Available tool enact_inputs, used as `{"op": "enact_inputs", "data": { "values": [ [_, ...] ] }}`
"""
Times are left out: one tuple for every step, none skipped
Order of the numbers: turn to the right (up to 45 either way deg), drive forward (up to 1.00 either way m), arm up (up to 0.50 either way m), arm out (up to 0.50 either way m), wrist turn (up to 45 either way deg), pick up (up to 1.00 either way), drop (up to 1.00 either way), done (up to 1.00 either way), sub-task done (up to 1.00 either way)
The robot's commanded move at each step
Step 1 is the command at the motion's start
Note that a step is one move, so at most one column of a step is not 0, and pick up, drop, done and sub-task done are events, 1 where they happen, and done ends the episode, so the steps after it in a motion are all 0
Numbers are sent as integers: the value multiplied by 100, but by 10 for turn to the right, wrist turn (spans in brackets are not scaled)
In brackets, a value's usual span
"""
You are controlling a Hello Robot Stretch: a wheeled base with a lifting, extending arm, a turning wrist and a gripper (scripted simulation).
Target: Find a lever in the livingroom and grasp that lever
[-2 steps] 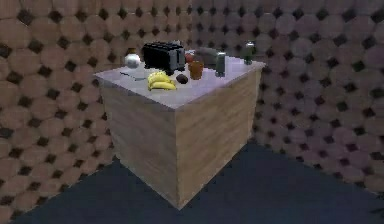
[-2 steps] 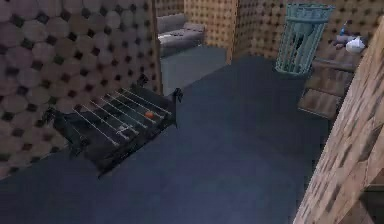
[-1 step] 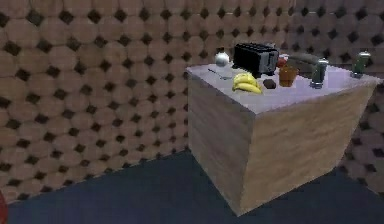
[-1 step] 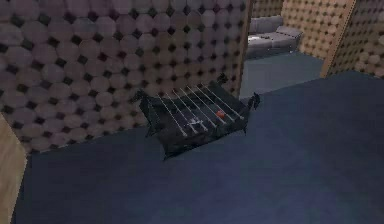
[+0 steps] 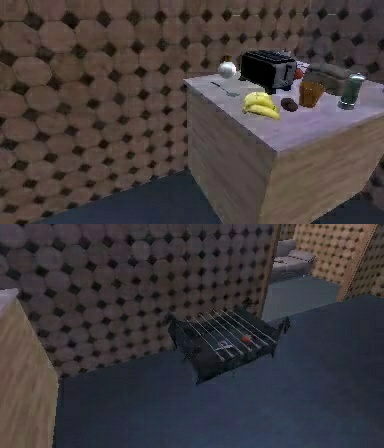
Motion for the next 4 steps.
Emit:
{"op": "enact_inputs", "data": {
  "values": [
    [450, 0, 0, 0, 0, 0, 0, 0, 0],
    [450, 0, 0, 0, 0, 0, 0, 0, 0],
    [240, 0, 0, 0, 0, 0, 0, 0, 0],
    [0, 50, 0, 0, 0, 0, 0, 0, 0]
  ]
}}
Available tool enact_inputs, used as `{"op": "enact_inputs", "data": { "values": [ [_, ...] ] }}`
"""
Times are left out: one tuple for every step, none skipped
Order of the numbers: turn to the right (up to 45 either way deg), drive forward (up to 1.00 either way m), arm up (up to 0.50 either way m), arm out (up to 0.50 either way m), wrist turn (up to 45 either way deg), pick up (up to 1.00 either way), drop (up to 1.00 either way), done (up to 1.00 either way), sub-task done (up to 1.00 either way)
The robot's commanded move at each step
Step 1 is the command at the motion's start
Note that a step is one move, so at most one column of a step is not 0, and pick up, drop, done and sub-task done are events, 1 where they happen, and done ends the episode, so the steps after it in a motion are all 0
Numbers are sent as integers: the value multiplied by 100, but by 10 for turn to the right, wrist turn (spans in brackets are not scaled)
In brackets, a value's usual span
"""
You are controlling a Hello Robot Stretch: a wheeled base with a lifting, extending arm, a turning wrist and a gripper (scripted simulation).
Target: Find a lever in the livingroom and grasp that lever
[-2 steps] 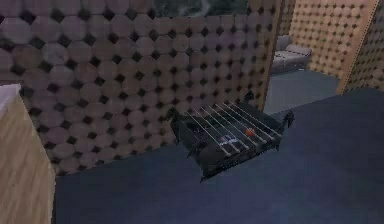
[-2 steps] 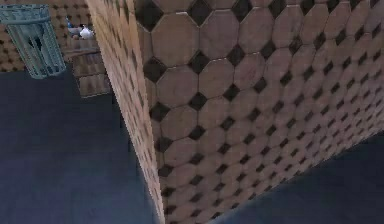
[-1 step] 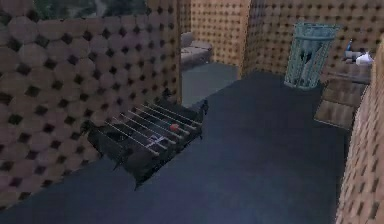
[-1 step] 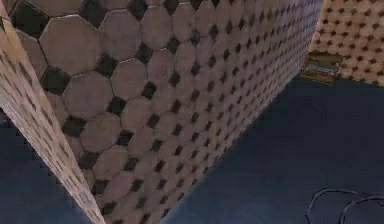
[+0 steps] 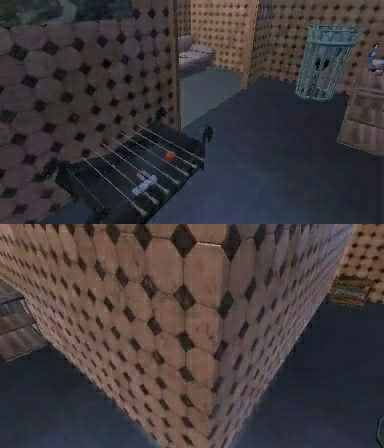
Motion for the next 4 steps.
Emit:
{"op": "enact_inputs", "data": {
  "values": [
    [390, 0, 0, 0, 0, 0, 0, 0, 0],
    [0, 100, 0, 0, 0, 0, 0, 0, 0],
    [30, 0, 0, 0, 0, 0, 0, 0, 0],
    [0, 20, 0, 0, 0, 0, 0, 0, 0]
  ]
}}
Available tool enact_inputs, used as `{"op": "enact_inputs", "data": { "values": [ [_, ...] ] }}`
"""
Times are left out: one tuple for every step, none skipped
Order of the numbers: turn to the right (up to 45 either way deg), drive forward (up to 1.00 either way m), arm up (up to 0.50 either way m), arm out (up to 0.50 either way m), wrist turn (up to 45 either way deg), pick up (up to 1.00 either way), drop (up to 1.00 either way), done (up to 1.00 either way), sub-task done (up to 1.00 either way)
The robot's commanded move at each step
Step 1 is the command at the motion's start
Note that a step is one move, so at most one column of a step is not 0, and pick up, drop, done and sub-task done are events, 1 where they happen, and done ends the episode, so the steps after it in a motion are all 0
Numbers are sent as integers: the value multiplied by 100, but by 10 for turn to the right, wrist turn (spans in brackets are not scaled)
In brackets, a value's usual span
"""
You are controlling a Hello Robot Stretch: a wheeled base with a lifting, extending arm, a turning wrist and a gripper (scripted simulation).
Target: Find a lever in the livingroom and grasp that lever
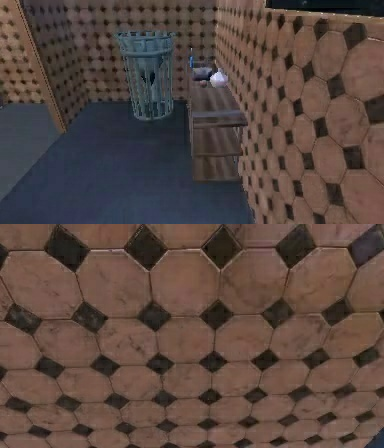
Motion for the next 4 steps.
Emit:
{"op": "enact_inputs", "data": {
  "values": [
    [-300, 0, 0, 0, 0, 0, 0, 0, 0],
    [0, 85, 0, 0, 0, 0, 0, 0, 0],
    [-450, 0, 0, 0, 0, 0, 0, 0, 0],
    [-60, 0, 0, 0, 0, 0, 0, 0, 0]
  ]
}}
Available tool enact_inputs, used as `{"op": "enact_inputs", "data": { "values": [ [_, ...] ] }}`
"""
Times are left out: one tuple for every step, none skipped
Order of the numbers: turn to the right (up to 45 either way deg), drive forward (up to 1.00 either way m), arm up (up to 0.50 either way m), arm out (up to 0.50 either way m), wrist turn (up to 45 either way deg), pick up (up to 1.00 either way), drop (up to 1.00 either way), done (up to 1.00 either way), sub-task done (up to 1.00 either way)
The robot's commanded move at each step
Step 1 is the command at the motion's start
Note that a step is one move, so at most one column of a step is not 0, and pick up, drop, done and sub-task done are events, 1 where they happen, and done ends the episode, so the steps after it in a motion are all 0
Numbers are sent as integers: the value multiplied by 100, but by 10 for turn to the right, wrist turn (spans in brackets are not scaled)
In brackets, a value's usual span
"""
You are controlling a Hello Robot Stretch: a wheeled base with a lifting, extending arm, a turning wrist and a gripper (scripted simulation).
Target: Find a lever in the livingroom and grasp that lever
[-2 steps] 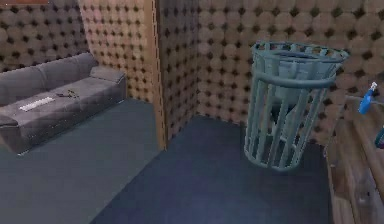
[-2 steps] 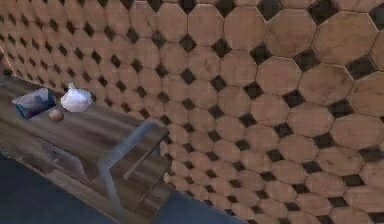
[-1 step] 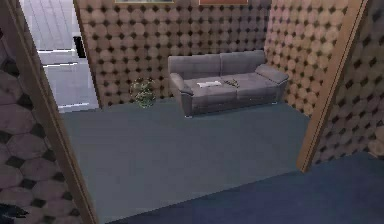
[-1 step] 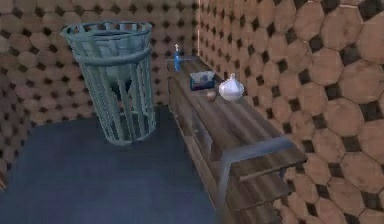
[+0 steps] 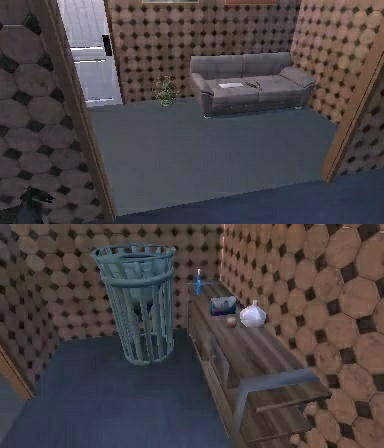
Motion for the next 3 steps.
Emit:
{"op": "enact_inputs", "data": {
  "values": [
    [0, 5, 0, 0, 0, 0, 0, 0, 0],
    [240, 0, 0, 0, 0, 0, 0, 0, 0],
    [0, 100, 0, 0, 0, 0, 0, 0, 0]
  ]
}}
